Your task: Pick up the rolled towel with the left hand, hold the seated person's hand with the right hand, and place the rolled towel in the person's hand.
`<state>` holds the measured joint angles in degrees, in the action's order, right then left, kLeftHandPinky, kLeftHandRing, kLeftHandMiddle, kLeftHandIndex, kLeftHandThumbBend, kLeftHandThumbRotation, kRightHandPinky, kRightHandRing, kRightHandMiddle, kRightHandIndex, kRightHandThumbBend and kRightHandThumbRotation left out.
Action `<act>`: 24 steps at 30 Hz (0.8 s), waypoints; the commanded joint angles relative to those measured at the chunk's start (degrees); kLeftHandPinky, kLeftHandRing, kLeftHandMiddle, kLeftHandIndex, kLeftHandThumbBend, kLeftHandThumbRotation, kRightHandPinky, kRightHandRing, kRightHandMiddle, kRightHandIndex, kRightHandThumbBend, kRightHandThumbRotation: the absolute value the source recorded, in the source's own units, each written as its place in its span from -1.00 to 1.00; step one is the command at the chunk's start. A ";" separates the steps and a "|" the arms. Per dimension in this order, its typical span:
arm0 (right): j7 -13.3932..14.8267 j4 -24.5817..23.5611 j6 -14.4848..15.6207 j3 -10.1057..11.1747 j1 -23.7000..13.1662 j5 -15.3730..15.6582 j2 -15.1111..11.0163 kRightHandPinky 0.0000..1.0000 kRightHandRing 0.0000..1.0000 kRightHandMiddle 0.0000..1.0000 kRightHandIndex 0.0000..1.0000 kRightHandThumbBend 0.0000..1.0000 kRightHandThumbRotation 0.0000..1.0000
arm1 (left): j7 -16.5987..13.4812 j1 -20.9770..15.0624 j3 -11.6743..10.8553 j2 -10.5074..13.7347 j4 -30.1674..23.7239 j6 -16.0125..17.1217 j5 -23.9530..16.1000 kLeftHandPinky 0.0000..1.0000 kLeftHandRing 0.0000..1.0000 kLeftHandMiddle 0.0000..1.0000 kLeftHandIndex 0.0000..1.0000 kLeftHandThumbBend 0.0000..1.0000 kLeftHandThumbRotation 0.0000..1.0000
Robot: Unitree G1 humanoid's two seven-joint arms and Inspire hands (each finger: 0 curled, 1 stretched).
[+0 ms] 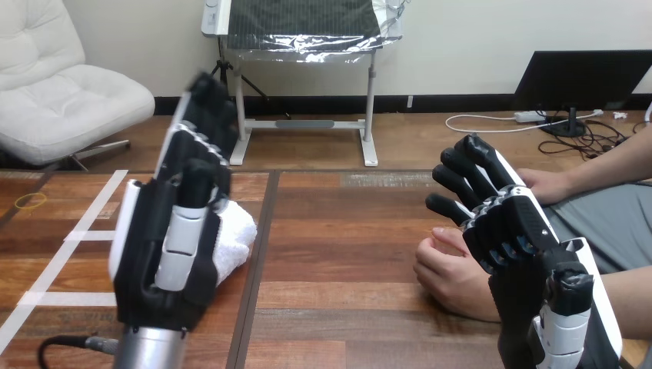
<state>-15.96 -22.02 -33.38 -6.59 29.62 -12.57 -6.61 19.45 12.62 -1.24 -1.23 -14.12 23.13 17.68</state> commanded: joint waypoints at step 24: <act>0.35 0.32 0.40 0.65 -3.87 -0.25 0.49 0.71 0.81 0.82 0.84 0.55 1.00 | -10.15 -16.51 -6.44 5.85 14.37 5.24 -13.59 1.00 1.00 0.99 0.99 0.81 -0.73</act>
<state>-15.92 -21.67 -33.04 -6.49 28.99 -12.58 -6.59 10.51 2.46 -6.71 2.57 -2.90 26.67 5.93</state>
